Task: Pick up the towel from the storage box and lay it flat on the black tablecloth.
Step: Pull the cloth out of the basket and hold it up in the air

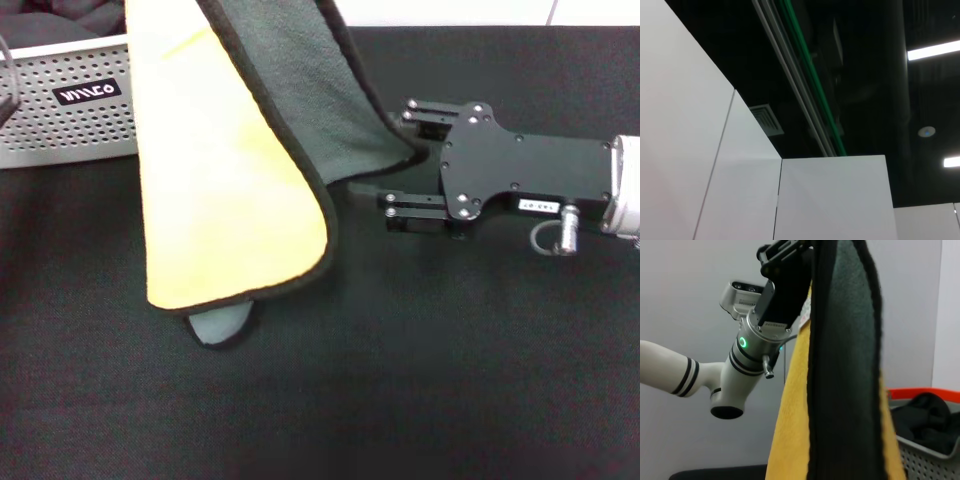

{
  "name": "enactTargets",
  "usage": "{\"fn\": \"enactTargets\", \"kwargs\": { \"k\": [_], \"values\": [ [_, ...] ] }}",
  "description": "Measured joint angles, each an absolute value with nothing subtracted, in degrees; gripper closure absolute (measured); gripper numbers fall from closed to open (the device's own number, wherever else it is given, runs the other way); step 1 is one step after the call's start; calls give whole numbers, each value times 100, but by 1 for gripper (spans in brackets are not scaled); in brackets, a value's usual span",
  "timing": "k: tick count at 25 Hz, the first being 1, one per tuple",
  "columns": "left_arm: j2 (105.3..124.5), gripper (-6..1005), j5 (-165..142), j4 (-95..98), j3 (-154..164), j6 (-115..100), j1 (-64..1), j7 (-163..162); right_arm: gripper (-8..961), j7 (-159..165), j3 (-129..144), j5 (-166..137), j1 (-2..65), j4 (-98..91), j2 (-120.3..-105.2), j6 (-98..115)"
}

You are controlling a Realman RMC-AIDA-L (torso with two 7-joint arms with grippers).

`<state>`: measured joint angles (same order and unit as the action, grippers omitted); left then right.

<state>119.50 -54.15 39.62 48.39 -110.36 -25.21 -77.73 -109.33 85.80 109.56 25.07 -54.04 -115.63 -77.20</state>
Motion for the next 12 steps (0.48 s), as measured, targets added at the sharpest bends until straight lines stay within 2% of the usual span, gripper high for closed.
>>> {"fn": "enactTargets", "kwargs": {
  "k": [1,6,12],
  "values": [
    [11948,976,-5409,3965,4838,-11040,-2514,-7777,126,-10923,8569,10955,2466,-5418,-11552,-7725],
    [11940,976,-5402,3973,4853,-11060,-2506,-7779,347,-10880,8498,10813,2295,-5619,-11539,-7700],
    [11935,976,-5413,3973,4868,-11096,-2525,-7797,558,-10847,8429,10572,2295,-5707,-11562,-7590]
  ]
}}
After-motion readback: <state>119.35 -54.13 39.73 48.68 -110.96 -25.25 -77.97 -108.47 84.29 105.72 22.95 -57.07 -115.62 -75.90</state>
